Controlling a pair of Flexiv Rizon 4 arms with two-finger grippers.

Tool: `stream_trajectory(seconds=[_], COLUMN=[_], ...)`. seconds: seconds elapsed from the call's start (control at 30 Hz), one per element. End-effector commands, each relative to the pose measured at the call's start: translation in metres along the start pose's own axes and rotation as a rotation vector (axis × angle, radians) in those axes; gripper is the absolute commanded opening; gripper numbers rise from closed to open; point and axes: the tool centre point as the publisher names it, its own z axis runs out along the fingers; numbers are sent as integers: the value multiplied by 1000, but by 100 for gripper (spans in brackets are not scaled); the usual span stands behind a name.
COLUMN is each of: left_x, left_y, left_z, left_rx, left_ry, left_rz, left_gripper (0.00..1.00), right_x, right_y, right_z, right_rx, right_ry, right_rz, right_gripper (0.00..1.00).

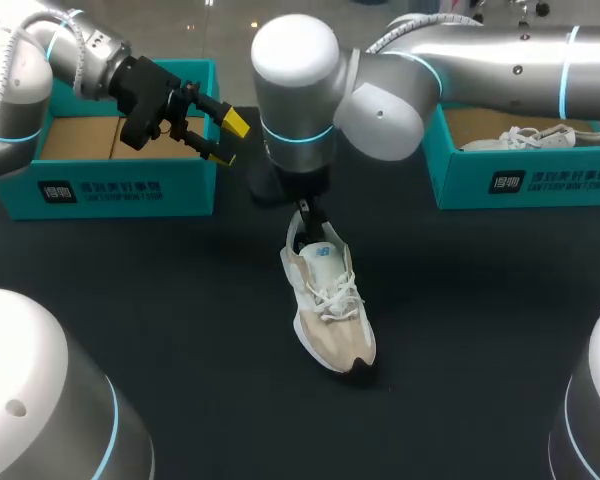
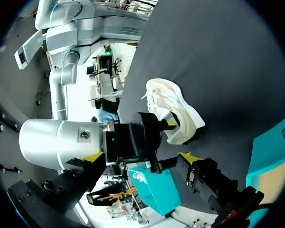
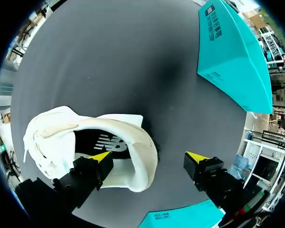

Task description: Take the shoe out of the shoebox, open the shoe tongue, remove and reinsert the insole, then place the shoe into the shoebox

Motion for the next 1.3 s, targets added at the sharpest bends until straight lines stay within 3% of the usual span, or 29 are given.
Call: stream_trajectory(seconds=[0.03, 0.23, 0.27, 0.3, 0.4, 0.47, 0.67, 0.77, 0.97, 1.3], left_x=[0, 0, 0, 0, 0, 0, 0, 0, 0, 0], left_y=[0, 0, 0, 0, 0, 0, 0, 0, 0, 0], left_z=[-1, -1, -1, -1, -1, -1, -1, -1, -1, -1], left_rx=[1, 1, 1, 1, 1, 1, 1, 1, 1, 1], left_ry=[2, 2, 2, 2, 2, 2, 2, 2, 2, 2], left_rz=[1, 1, 1, 1, 1, 1, 1, 1, 1, 1], left_gripper=[100, 100, 100, 100, 100, 100, 100, 100, 100, 100], right_x=[-6, -8, -8, -8, -7, -5, -2, 0, 4, 7], right_y=[3, 0, -1, -1, -1, -2, -2, -2, -11, -48], right_z=[15, 20, 20, 21, 21, 22, 25, 28, 13, -63], right_rx=[5, 21, 25, 27, 33, 36, 48, 63, 87, 47], right_ry=[19, 35, 39, 42, 49, 54, 63, 66, 75, 118], right_rz=[-7, -10, -13, -14, -12, 1, 36, 65, 93, 82], right_gripper=[100, 100, 96, 69, 40, 30, 17, 0, 0, 0])
